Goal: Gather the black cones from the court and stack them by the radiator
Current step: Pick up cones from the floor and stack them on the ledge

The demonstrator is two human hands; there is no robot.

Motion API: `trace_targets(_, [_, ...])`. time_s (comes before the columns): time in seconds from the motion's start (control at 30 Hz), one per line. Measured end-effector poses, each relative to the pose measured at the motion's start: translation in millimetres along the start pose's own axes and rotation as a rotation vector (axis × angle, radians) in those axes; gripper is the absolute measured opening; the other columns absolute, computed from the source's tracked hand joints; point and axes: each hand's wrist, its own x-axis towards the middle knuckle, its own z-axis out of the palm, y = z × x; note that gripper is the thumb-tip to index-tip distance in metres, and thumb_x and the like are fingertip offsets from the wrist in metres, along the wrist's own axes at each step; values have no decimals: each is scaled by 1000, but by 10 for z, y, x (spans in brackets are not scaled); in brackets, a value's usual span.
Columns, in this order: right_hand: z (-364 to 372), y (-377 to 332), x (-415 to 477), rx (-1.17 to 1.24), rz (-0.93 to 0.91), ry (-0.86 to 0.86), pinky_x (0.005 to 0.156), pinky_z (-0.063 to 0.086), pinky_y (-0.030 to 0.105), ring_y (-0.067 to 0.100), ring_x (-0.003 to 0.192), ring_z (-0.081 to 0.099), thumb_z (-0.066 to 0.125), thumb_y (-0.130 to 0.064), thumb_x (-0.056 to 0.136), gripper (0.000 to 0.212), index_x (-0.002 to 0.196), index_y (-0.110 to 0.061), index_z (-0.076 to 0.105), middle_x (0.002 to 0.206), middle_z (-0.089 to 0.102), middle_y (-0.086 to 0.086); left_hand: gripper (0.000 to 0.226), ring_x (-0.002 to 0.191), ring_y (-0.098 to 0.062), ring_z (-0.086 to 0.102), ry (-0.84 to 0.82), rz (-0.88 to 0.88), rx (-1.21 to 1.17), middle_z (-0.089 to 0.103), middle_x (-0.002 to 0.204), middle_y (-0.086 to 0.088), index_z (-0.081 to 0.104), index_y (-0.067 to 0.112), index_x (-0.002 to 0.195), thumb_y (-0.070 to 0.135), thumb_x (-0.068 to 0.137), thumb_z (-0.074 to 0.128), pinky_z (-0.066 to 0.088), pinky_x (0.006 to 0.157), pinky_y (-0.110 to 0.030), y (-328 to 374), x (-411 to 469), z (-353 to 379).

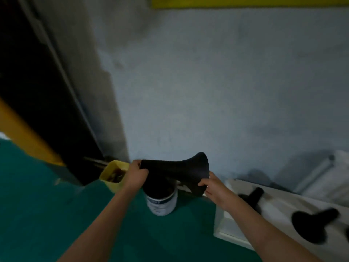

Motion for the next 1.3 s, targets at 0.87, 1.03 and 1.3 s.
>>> trace_targets(0.87, [-3324,580,1064,724,320,544,59,34,29,23,70,44,44,1,84,8,79,-3,48,75,45,11,41,96,-15,59,-386,467,338,58,116,-2,59,20,120,33,82,71,49,91,-33,1602,688,4417])
trace_targets(1.03, [-3376,915,1460,894,378,607,58,31,29,20,62,38,59,-1,60,30,81,-10,39,72,37,7,42,96,-15,60,-509,551,449,53,117,-2,63,20,118,31,79,74,51,89,-33,1498,847,4900])
trace_targets(1.3, [-3451,1246,1614,898,430,665,40,29,22,17,55,31,43,4,85,19,85,-14,37,71,35,6,38,97,-19,57,-791,642,780,44,113,-1,60,16,114,29,80,74,49,83,-31,904,911,5368])
